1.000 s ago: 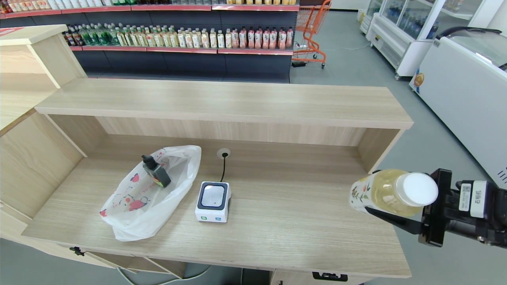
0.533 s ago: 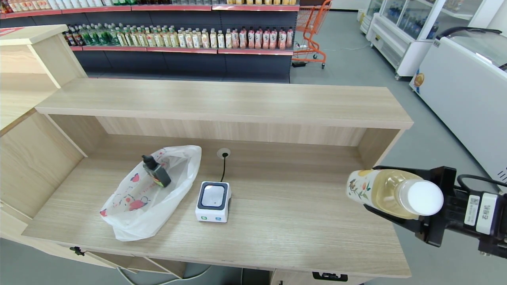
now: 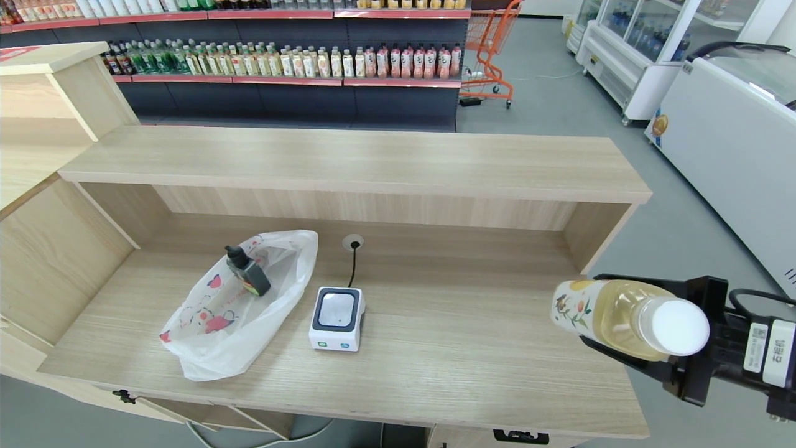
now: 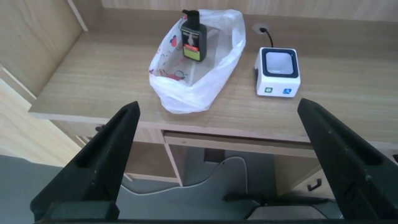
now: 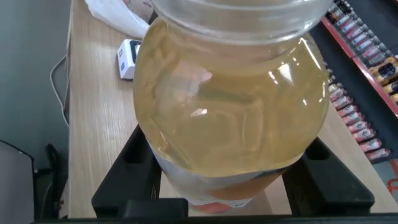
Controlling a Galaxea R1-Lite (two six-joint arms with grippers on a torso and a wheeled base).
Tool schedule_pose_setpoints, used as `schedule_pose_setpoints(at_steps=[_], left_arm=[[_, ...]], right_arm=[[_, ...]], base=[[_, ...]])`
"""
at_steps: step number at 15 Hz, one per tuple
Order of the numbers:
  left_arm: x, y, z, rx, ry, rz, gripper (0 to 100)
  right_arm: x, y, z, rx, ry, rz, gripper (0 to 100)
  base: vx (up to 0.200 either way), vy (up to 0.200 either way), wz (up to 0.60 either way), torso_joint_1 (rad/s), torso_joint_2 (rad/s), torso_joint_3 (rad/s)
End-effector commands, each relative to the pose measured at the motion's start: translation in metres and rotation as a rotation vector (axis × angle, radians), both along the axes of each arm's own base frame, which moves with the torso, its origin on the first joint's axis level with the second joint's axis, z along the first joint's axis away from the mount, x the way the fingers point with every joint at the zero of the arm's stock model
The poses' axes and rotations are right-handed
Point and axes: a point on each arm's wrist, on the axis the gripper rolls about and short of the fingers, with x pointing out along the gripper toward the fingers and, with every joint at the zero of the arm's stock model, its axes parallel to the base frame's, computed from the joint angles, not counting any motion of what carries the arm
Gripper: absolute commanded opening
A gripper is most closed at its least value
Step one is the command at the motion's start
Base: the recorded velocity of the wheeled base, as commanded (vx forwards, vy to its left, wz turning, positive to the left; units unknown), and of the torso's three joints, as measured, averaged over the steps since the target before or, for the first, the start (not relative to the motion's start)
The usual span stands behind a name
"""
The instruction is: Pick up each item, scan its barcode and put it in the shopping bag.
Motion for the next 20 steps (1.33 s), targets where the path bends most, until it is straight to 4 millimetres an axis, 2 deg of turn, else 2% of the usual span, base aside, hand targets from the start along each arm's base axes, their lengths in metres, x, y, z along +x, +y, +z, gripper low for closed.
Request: schedule_pose_setpoints(at_steps=[1,7,10,13,16,17,20], left_arm=[[0.0,0.0,0.0,-0.003,0.0,0.0,100],[0.0,0.0,0.0,-0.008,0.0,-0.002,100],[0.0,0.0,0.0,-0.006,0.001,-0.002,100],[0.0,0.0,0.0,-0.006,0.0,-0.002,100],[0.0,0.0,0.0,-0.005,0.001,-0.002,100],[0.0,0.0,0.0,-0.005,0.001,-0.002,100],[0.0,0.0,0.0,-0.005,0.001,-0.002,100]], right_arm=[[0.0,0.0,-0.001,0.008,0.018,0.006,0],[0.025,0.004,-0.007,0.021,0.088,0.01,0],[0.045,0.007,-0.017,0.017,0.128,0.029,0],[0.051,0.008,-0.03,0.008,0.174,0.031,0],[0.063,0.009,-0.04,0.013,0.156,0.045,0],[0.073,0.005,-0.047,0.017,0.137,0.043,0],[0.084,0.002,-0.057,0.021,0.132,0.038,0]], base=[[0.0,0.2,0.0,0.007,0.0,0.002],[0.0,0.2,0.0,0.002,0.0,0.004],[0.0,0.2,0.0,-0.001,0.0,0.002],[0.0,0.2,0.0,0.004,0.0,0.001],[0.0,0.2,0.0,0.004,0.0,0.002],[0.0,0.2,0.0,0.002,0.0,0.012],[0.0,0.0,0.0,0.0,0.0,0.0]])
